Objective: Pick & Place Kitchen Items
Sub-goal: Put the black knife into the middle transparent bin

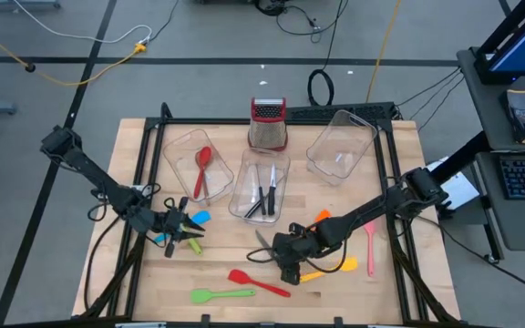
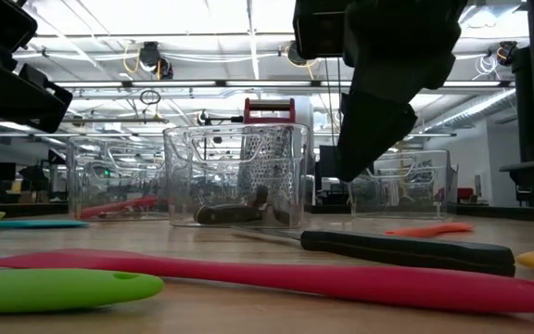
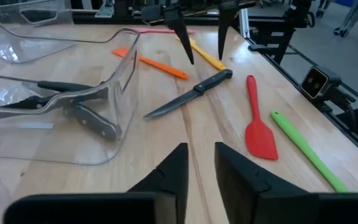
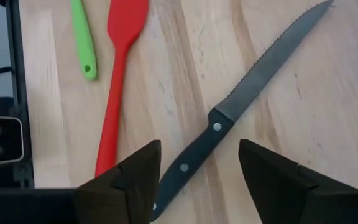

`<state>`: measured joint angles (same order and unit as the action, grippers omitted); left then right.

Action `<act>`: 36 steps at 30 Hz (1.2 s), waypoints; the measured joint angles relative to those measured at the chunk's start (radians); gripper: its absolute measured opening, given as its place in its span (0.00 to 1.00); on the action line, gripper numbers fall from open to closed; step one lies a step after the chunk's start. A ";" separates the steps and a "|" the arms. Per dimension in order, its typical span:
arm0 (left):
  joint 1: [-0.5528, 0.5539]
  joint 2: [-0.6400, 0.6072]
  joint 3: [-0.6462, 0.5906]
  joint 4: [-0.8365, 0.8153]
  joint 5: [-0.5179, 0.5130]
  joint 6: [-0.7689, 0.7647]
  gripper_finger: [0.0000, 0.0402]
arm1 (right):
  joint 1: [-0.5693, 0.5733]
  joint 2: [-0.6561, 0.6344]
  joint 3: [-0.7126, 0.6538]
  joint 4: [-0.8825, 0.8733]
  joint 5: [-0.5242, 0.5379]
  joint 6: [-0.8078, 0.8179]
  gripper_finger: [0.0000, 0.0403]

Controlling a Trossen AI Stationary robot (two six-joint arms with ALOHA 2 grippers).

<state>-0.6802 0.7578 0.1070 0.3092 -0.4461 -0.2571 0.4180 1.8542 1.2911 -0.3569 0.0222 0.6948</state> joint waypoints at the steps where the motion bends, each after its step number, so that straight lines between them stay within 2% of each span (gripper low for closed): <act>1: 0.000 0.000 0.000 0.000 0.000 0.000 0.23 | 0.000 0.000 0.000 0.000 0.000 0.006 0.51; 11: 0.000 0.000 0.000 -0.001 0.000 -0.001 0.36 | 0.000 0.053 0.000 0.008 -0.027 0.083 0.49; 20: 0.000 0.000 0.001 -0.007 0.000 -0.015 0.42 | -0.038 0.133 0.006 0.016 -0.056 0.152 0.49; 36: 0.000 0.000 0.001 -0.021 0.000 -0.008 0.42 | -0.038 0.172 0.002 -0.022 0.129 0.114 0.49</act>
<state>-0.6804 0.7578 0.1081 0.2881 -0.4465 -0.2649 0.3798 2.0261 1.2935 -0.3788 0.1510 0.8089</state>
